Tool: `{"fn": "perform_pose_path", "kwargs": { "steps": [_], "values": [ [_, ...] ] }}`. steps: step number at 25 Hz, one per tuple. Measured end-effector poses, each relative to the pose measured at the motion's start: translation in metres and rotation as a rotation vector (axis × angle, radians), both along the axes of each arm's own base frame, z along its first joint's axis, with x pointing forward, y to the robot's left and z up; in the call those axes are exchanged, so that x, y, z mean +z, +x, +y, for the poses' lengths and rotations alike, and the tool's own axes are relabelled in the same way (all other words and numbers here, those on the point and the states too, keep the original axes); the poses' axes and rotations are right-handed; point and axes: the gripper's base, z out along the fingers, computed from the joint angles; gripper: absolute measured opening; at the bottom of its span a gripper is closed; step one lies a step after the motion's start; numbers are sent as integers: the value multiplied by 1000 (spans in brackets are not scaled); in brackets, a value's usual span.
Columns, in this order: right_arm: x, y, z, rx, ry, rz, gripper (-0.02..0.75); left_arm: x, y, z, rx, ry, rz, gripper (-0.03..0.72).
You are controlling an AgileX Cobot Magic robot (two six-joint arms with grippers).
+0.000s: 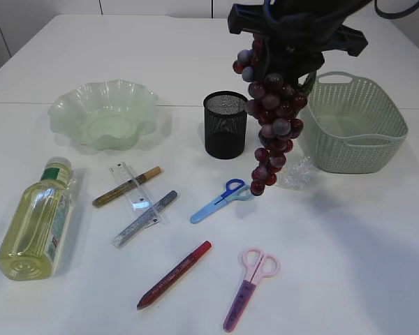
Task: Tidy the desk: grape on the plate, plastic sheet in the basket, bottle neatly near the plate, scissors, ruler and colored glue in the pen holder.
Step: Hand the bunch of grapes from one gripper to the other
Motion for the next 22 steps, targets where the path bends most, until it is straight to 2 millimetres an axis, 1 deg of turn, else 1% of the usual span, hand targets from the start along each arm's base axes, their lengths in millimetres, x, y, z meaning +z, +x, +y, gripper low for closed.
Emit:
{"fn": "perform_pose_path", "kwargs": {
  "steps": [2, 6, 13, 17, 22],
  "values": [
    [5, -2, 3, 22, 34, -5, 134, -2, 8, -3, -30, -7, -8, 506],
    [13, -4, 9, 85, 103, -12, 134, -10, 29, -11, -100, -17, 2, 519],
    [21, -11, 23, 185, 153, -36, 134, -31, 68, -27, -251, -44, -6, 521],
    [24, -17, 33, 248, 186, -40, 134, -44, 89, -35, -303, -87, -21, 522],
    [37, -20, 39, 301, 245, -77, 134, -60, 111, -42, -349, -135, -41, 522]
  ]
}}
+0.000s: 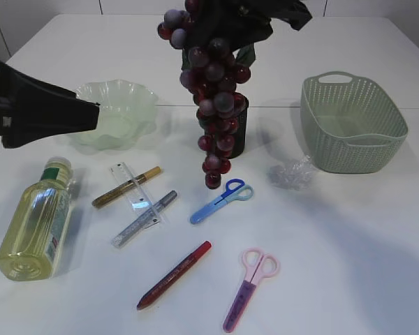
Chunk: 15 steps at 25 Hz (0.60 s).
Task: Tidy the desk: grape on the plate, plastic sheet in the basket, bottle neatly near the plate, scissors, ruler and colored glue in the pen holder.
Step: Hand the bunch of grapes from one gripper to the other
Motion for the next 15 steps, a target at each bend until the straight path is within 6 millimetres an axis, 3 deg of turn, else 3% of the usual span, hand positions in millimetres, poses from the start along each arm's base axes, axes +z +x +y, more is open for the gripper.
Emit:
{"fn": "perform_pose_path", "kwargs": {
  "steps": [5, 11, 15],
  "values": [
    [12, -2, 3, 30, 51, -30, 134, -16, 14, -14, -69, -66, 1, 524],
    [16, -4, 7, 56, 101, -21, 134, -26, 13, -49, -186, -114, -42, 544],
    [17, -5, 8, 66, 116, -20, 134, -32, 16, -62, -193, -145, -59, 548]
  ]
}}
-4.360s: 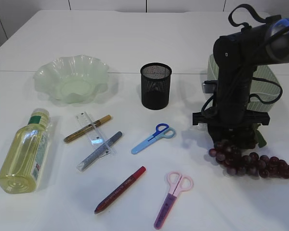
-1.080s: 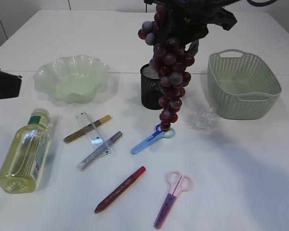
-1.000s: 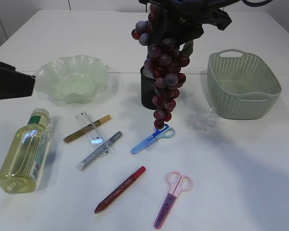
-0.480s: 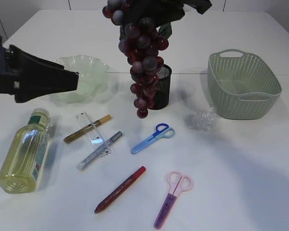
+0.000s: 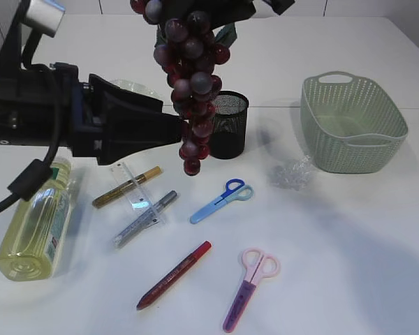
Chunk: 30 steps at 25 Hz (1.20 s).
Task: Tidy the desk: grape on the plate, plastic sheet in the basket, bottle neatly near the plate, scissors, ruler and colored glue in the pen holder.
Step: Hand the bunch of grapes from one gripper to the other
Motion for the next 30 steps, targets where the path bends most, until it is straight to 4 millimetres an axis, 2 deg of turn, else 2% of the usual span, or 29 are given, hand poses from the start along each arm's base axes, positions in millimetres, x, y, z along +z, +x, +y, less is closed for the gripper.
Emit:
{"fn": "perform_pose_path", "kwargs": {
  "steps": [7, 14, 20, 30],
  "values": [
    [1, 0, 1, 16, 7, -9, 134, -7, 10, -9, 2, -23, -3, 549],
    [1, 0, 1, 22, 11, -17, 134, 4, 22, -22, -23, -40, -43, 550],
    [1, 0, 1, 23, 12, -25, 134, 2, 31, -28, -47, -56, -38, 550],
    [2, 1, 2, 21, 19, -42, 134, 10, 29, -39, -88, -68, -65, 554]
  ]
}}
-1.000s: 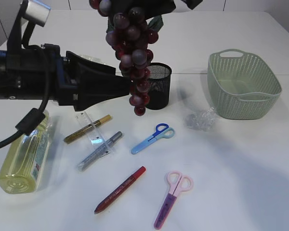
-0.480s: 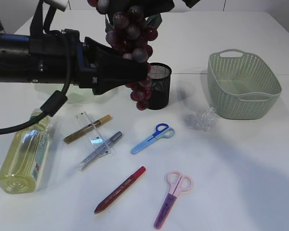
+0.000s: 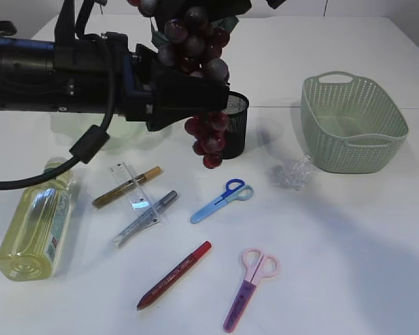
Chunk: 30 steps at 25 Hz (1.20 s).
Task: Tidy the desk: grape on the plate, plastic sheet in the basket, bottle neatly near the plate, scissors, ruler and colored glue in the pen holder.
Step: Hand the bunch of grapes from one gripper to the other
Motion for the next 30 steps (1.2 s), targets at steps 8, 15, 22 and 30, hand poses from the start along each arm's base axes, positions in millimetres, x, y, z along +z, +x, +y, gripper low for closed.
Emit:
{"fn": "perform_pose_path", "kwargs": {
  "steps": [8, 15, 22, 30],
  "values": [
    [0, 0, 0, 1, 0, -2, 134, 0, -1, -2, 1, -4, 18, 608],
    [0, 1, 0, -3, 4, -8, 134, 8, 4, -3, 15, -11, -7, 571],
    [1, 1, 0, -4, 7, -13, 134, 9, 5, -3, 24, -8, -4, 324],
    [1, 1, 0, -2, 1, -29, 134, 8, 5, -3, 30, -1, -4, 167]
  ]
}}
